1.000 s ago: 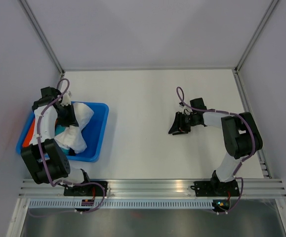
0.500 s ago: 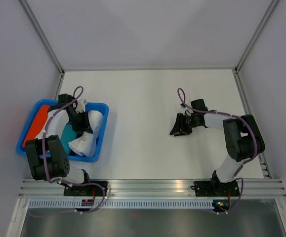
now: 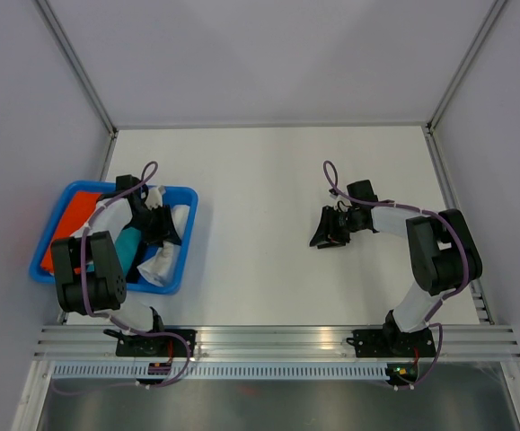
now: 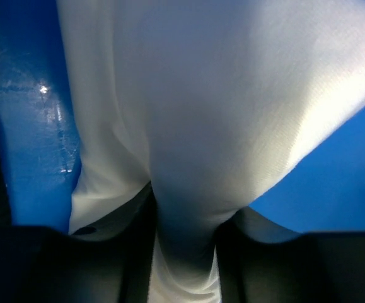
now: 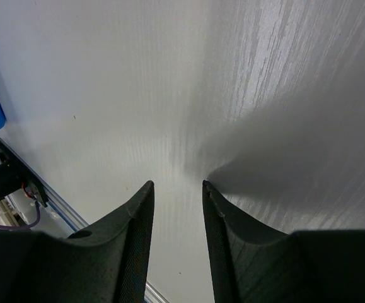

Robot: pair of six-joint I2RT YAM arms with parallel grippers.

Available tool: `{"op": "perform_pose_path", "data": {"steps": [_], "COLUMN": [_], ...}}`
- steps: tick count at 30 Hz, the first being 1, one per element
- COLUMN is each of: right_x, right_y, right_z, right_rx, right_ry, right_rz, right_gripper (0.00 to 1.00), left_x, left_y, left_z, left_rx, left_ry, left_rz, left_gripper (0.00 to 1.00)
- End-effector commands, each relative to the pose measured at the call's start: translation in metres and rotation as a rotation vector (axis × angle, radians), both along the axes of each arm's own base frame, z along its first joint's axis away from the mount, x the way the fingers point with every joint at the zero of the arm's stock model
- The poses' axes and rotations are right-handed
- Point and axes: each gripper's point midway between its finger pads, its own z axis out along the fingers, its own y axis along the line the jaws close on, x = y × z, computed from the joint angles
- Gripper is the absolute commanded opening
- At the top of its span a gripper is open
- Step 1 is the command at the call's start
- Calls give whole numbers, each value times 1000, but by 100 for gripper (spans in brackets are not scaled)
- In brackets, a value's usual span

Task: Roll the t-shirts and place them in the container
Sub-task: Place the rolled tshirt into the container

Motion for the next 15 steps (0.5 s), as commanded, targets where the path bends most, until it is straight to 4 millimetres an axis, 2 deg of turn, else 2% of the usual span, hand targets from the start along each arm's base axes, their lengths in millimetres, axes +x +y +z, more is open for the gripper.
{"op": "perform_pose_path", "data": {"steps": [1,7,9,10,15], "right_x": [-4,1,1,3,6], "right_y": [-11,-10,-10,-10,-9], "right_z": [-7,-5,-5,-3,-3], "right_rx": [-68,-67,-68,-67,-70], "right_ry": [11,6,8,-1,1], "right_rz": [-17,-14,-10,-7,3], "right_gripper": [43,43,44,44,43], "left_x": [15,23,24,23,33], "left_y": [-11,2,7,8,11], "left_z": [8,27,36,40,75], "left_rx": [-72,9,42,56,87], "left_ry": [-56,-115,-138,-148,-264], "left_rz": [7,1,-28,-37,-66], "left_gripper": [47,55,60,67,71]}}
